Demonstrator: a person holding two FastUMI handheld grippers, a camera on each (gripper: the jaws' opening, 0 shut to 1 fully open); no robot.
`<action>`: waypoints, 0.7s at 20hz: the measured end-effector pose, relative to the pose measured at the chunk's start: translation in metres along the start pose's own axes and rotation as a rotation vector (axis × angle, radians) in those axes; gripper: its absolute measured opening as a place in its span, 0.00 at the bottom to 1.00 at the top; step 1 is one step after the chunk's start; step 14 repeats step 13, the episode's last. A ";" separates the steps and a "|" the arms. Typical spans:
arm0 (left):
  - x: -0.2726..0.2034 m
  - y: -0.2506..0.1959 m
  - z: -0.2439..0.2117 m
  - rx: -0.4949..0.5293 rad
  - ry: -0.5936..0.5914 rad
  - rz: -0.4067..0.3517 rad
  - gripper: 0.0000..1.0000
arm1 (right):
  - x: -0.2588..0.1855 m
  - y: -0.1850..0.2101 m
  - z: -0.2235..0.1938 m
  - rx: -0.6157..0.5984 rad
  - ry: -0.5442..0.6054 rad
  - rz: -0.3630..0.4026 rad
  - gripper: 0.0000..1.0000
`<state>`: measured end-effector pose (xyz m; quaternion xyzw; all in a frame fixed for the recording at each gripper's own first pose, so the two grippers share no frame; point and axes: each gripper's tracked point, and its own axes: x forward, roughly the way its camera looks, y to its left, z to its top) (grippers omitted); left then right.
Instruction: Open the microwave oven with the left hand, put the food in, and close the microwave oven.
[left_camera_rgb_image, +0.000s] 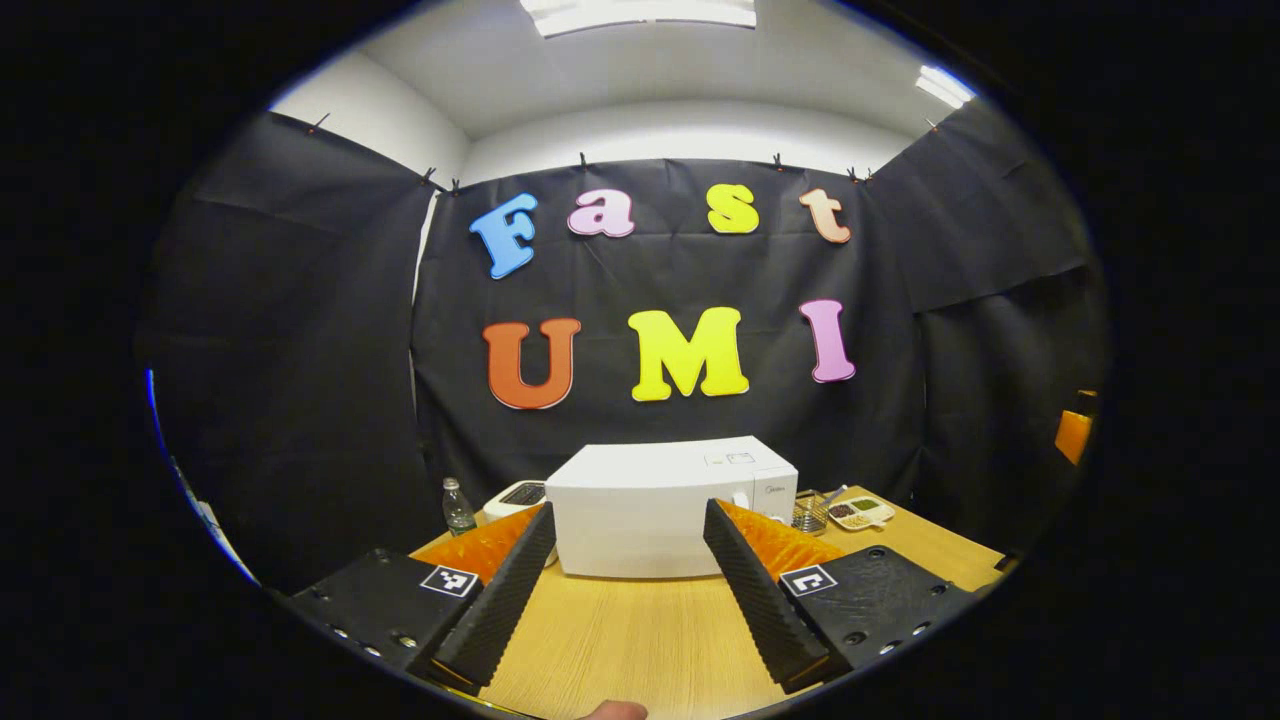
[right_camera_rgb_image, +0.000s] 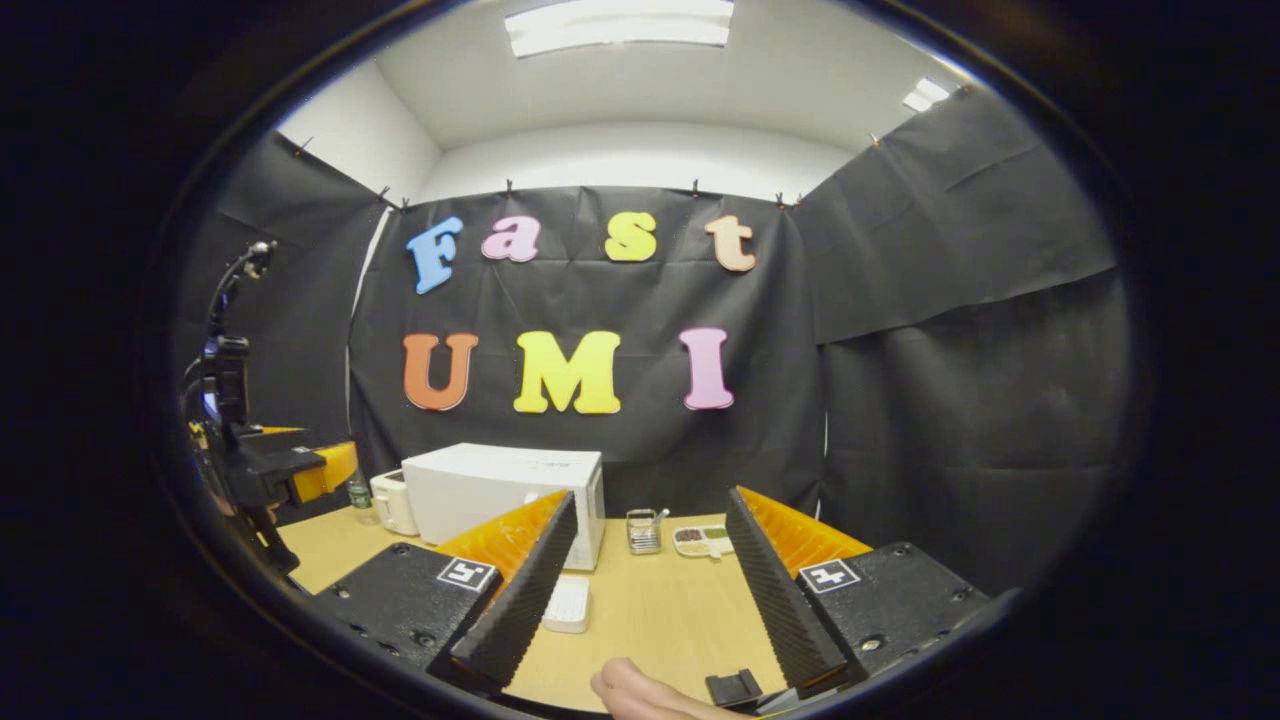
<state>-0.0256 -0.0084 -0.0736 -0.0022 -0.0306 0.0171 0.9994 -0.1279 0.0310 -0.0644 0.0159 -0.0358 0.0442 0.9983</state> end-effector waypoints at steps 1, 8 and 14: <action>-0.011 -0.004 0.003 0.002 -0.006 -0.009 0.93 | -0.001 0.003 0.002 -0.001 -0.004 0.002 0.90; -0.062 -0.002 0.014 -0.026 -0.025 -0.003 0.95 | -0.004 0.029 0.019 0.045 -0.034 0.023 0.95; -0.066 0.005 0.000 -0.022 0.018 0.023 0.95 | -0.005 0.039 0.020 0.040 -0.035 0.036 0.90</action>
